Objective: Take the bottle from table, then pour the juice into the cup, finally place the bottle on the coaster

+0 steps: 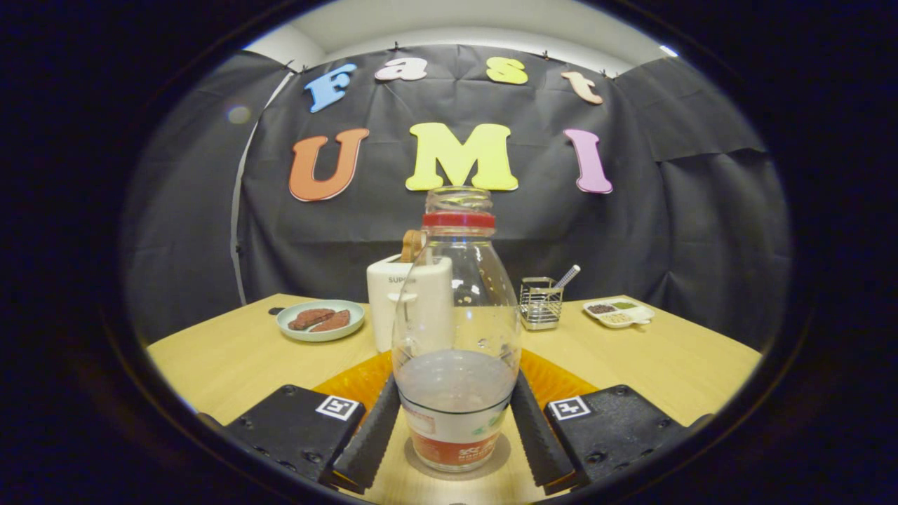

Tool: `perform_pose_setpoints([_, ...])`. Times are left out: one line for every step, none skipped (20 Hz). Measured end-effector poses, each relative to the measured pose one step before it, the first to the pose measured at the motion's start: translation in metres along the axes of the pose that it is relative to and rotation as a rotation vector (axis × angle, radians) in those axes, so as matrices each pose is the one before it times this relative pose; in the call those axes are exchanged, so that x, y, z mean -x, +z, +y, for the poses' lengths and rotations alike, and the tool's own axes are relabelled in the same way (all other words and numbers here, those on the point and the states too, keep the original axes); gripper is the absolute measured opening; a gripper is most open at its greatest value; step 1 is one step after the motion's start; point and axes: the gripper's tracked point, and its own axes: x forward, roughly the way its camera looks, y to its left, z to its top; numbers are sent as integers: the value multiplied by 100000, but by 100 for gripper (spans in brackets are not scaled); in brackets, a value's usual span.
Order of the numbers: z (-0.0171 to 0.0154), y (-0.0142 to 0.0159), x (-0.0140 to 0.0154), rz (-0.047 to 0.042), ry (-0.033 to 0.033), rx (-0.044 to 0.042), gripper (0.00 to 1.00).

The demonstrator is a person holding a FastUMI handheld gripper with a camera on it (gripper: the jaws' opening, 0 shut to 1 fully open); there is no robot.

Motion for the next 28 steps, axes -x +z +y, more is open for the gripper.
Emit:
perform_pose_setpoints([158,-51,165,-203,489,-498,84])
perform_pose_setpoints([95,228,26,-340,185,-371,89])
perform_pose_setpoints([-121,84,113,-385,-228,32,94])
perform_pose_setpoints([-85,209,-123,-416,-401,-159,99])
perform_pose_setpoints([-88,48,354,-682,-6,-398,100])
perform_pose_setpoints([-5,138,61,-435,-127,-422,100])
perform_pose_setpoints([11,-102,40,62,-94,-60,100])
perform_pose_setpoints([24,50,-146,96,-201,128,100])
perform_pose_setpoints([-82,-73,-53,379,-281,346,100])
perform_pose_setpoints([-42,-147,-64,492,-237,223,100])
perform_pose_setpoints([-30,-115,-21,520,14,-102,100])
perform_pose_setpoints([-15,-119,2,226,74,-66,100])
perform_pose_setpoints([34,28,100,-87,-167,43,100])
perform_pose_setpoints([32,226,115,-210,-218,150,100])
perform_pose_setpoints([24,158,-39,-175,-351,138,100])
perform_pose_setpoints([84,-4,-34,49,-195,375,100])
perform_pose_setpoints([104,-38,6,304,102,80,100])
perform_pose_setpoints([29,-4,50,432,-145,222,100])
perform_pose_setpoints([-105,259,243,-237,-567,336,100])
perform_pose_setpoints([3,682,361,-1493,-40,-170,100])
perform_pose_setpoints([333,734,526,-1874,856,-40,100])
perform_pose_setpoints([166,638,308,-1321,98,464,100])
perform_pose_setpoints([-76,610,294,-1173,-826,799,100])
perform_pose_setpoints([95,477,370,-737,-247,1163,100])
perform_pose_setpoints([-129,452,344,-481,-619,918,100])
perform_pose_setpoints([-57,518,348,2,-31,547,100])
perform_pose_setpoints([37,351,347,108,114,-96,100])
perform_pose_setpoints([-165,565,457,-34,-300,-556,100])
